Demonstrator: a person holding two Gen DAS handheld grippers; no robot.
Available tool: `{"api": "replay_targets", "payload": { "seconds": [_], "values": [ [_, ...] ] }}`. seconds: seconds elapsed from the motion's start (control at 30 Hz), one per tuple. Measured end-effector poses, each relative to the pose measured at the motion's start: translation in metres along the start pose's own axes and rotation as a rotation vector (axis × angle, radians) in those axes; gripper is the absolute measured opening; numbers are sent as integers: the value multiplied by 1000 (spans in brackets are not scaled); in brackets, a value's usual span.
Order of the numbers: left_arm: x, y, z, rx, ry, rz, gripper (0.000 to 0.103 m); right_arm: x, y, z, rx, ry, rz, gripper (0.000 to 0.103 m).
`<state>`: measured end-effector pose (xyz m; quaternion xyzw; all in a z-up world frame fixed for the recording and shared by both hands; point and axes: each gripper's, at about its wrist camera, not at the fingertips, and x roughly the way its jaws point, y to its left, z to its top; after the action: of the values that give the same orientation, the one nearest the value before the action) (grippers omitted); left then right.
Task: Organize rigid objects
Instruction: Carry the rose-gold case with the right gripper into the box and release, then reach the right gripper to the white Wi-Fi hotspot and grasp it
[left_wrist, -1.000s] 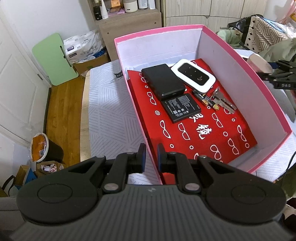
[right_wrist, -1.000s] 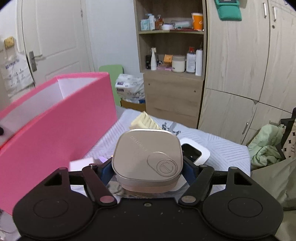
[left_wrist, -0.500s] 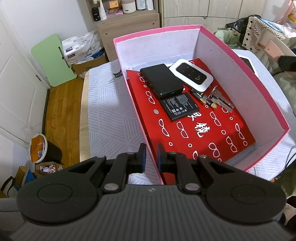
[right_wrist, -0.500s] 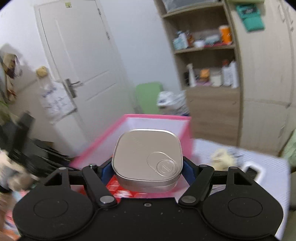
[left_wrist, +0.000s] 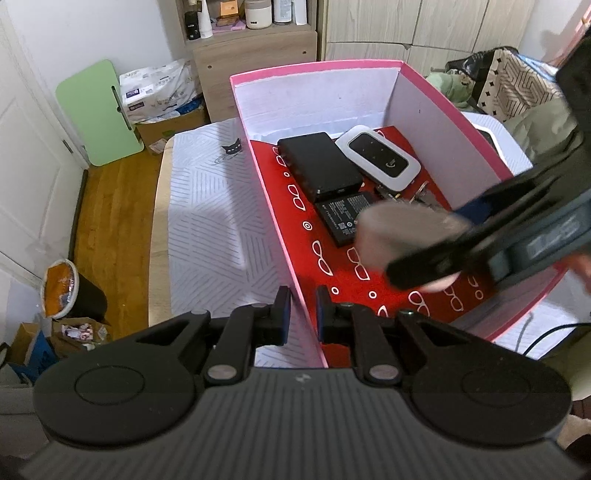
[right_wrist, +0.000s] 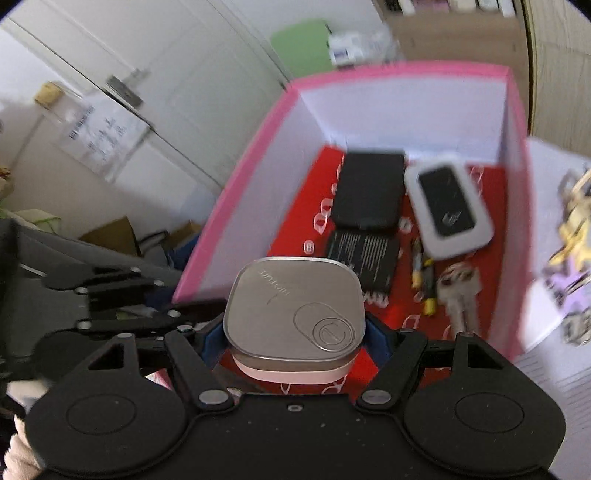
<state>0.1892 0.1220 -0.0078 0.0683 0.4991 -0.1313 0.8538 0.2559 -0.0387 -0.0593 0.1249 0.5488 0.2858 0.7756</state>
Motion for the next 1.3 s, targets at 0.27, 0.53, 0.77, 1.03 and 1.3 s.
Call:
{"api": "replay_targets", "payload": {
  "seconds": [0.27, 0.53, 0.77, 1.03, 1.3],
  "values": [
    [0, 8, -2, -28, -11, -36, 14, 32, 1, 5, 57, 69, -22, 79],
    [-2, 3, -5, -9, -23, -14, 14, 19, 0, -1, 55, 80, -51, 82],
    [-3, 3, -4, -14, -24, -18, 14, -36, 14, -12, -64, -56, -26, 81],
    [-3, 2, -6, -15, -34, -12, 14, -125, 8, -29, -128, -246, -113, 81],
    [-3, -1, -6, -8, -31, 6, 14, -157, -65, -44, -45, -362, -282, 81]
  ]
}}
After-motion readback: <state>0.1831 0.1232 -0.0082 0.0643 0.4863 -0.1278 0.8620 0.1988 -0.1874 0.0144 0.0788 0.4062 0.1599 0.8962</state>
